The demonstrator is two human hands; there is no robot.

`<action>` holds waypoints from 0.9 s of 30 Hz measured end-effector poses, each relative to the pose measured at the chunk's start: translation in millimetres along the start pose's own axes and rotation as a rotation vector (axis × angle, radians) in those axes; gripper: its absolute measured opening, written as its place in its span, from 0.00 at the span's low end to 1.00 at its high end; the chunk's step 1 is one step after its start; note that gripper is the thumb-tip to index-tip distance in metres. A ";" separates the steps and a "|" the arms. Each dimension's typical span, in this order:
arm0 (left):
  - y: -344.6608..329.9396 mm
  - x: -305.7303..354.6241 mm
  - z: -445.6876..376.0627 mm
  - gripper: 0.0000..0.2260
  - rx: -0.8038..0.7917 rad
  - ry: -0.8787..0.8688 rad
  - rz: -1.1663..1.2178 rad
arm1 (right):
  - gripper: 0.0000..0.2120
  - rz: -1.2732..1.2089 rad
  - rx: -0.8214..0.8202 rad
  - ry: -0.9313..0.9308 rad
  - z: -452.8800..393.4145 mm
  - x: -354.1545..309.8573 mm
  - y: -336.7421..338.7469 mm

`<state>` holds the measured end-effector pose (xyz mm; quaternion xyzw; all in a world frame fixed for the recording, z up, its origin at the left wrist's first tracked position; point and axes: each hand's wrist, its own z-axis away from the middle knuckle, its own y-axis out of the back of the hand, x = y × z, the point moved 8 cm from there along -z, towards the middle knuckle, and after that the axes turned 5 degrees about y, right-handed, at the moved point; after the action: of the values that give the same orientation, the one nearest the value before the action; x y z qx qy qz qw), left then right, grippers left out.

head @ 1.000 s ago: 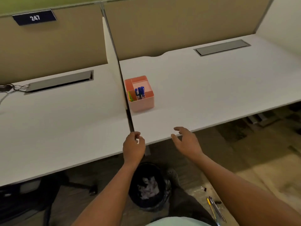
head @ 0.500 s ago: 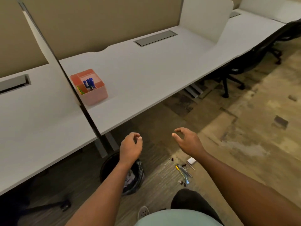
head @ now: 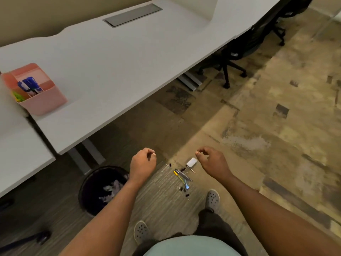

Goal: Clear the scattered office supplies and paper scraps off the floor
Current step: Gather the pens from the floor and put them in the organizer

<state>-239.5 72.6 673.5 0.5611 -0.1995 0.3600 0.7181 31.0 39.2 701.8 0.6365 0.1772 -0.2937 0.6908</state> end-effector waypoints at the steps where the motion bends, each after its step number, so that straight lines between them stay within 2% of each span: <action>1: -11.8 6.0 -3.4 0.05 -0.001 0.019 -0.004 | 0.08 0.001 -0.014 -0.009 -7.3 15.3 3.6; 4: -35.8 15.8 -10.3 0.06 -0.007 0.075 -0.021 | 0.08 0.000 -0.057 -0.013 -26.9 46.2 9.3; 10: -100.7 28.4 -22.6 0.07 0.017 0.260 -0.081 | 0.08 -0.011 -0.245 -0.013 -86.7 121.8 11.3; 16: -181.1 22.7 -49.0 0.05 -0.016 0.385 -0.085 | 0.10 -0.013 -0.415 -0.092 -142.0 205.6 -28.2; 21: -266.4 -27.3 -91.7 0.05 -0.088 0.516 -0.010 | 0.07 -0.001 -0.409 -0.228 -184.6 276.6 -89.8; 27: -402.6 -137.6 -150.5 0.04 -0.190 0.620 0.044 | 0.06 0.061 -0.474 -0.286 -219.8 382.7 -220.4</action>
<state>-49.9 130.5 268.1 0.3506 -0.0163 0.5091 0.7859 212.9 182.5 266.2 0.4140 0.1223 -0.3101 0.8470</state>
